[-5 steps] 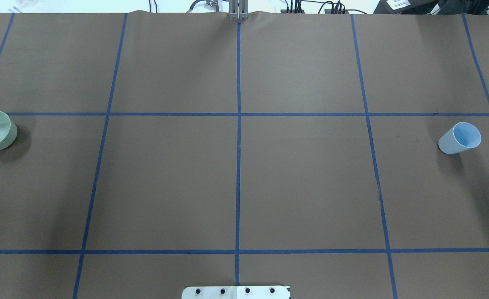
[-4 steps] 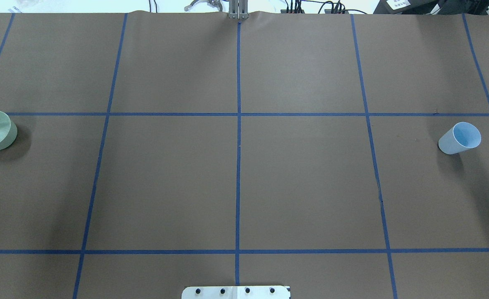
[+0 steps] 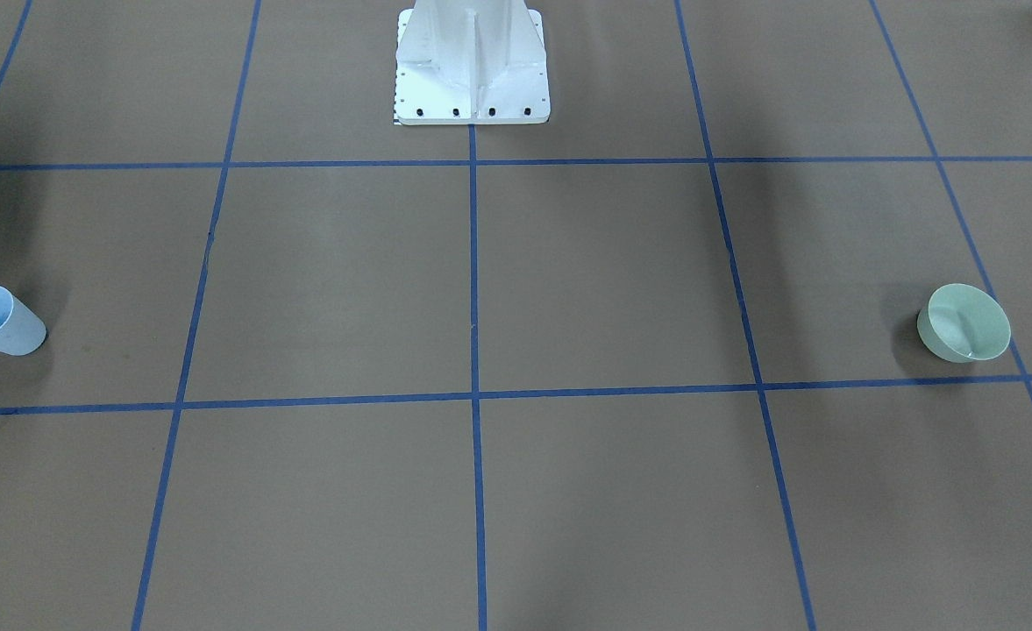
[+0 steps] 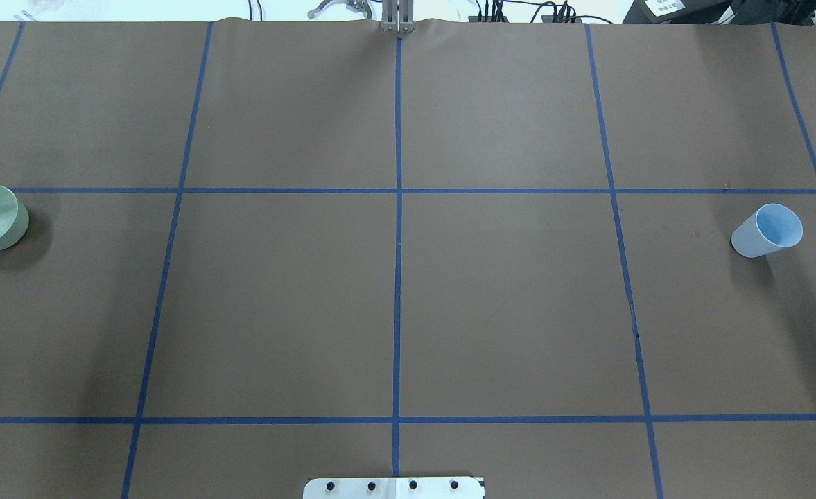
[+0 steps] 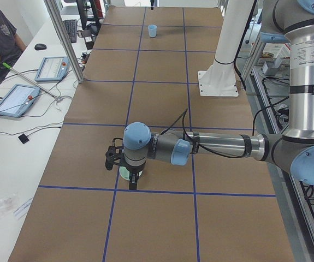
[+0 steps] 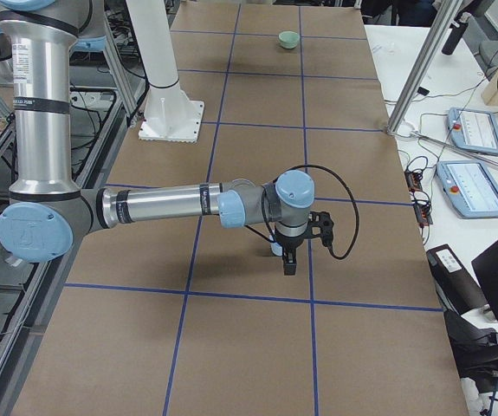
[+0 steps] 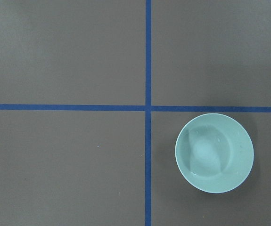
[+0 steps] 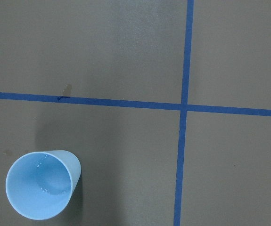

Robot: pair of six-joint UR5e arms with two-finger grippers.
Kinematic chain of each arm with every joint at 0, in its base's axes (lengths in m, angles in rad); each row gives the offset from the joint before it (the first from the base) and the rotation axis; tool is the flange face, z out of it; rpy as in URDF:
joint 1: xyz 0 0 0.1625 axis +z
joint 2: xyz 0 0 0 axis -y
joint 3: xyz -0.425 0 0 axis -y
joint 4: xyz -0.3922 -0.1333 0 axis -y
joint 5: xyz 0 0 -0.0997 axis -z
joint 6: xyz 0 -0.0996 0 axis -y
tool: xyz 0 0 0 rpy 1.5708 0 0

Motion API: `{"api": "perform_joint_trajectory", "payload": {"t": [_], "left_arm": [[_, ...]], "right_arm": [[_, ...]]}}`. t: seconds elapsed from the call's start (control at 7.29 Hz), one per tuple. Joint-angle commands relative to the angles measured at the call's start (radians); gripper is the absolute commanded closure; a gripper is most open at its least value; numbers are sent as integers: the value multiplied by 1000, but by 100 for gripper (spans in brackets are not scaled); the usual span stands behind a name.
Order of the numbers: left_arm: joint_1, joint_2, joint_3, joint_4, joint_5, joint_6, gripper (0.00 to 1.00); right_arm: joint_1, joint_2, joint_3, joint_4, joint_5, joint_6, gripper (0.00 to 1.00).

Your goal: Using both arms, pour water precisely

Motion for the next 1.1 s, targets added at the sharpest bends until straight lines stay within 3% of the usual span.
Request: {"api": "perform_joint_trajectory", "payload": {"t": [0.0, 0.41, 0.55, 0.96], "left_arm": [[10, 5, -5, -2, -6, 0, 0], [26, -4, -6, -3, -64, -33, 0], [42, 2, 7, -67, -58, -43, 0], [178, -102, 156, -79, 26, -46, 0]], "right_arm": [[0, 2, 0, 2, -2, 0, 0], [0, 0, 21, 2, 6, 2, 0], [0, 0, 6, 2, 6, 2, 0], [0, -14, 6, 2, 12, -8, 0]]}}
